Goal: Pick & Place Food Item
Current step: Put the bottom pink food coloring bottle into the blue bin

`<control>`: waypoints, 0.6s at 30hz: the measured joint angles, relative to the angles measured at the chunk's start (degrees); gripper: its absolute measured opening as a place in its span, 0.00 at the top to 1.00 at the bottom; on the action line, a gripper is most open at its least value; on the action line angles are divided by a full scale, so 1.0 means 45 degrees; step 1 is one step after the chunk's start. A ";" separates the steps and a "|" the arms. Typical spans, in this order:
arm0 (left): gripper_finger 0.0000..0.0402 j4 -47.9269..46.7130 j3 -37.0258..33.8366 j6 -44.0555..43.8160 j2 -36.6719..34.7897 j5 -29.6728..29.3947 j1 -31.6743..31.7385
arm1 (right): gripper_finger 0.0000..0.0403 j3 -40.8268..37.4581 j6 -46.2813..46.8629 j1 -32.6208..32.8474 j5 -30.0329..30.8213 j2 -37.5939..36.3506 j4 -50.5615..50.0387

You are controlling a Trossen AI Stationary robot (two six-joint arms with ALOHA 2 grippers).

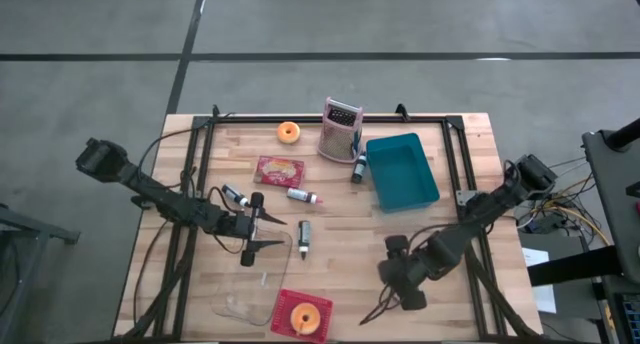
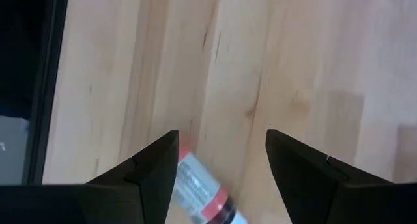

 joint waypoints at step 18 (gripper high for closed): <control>0.45 0.0001 0.0000 0.0004 0.0000 -0.0030 0.0000 | 0.44 -0.0904 0.1947 0.1394 -0.0049 0.0118 -0.0490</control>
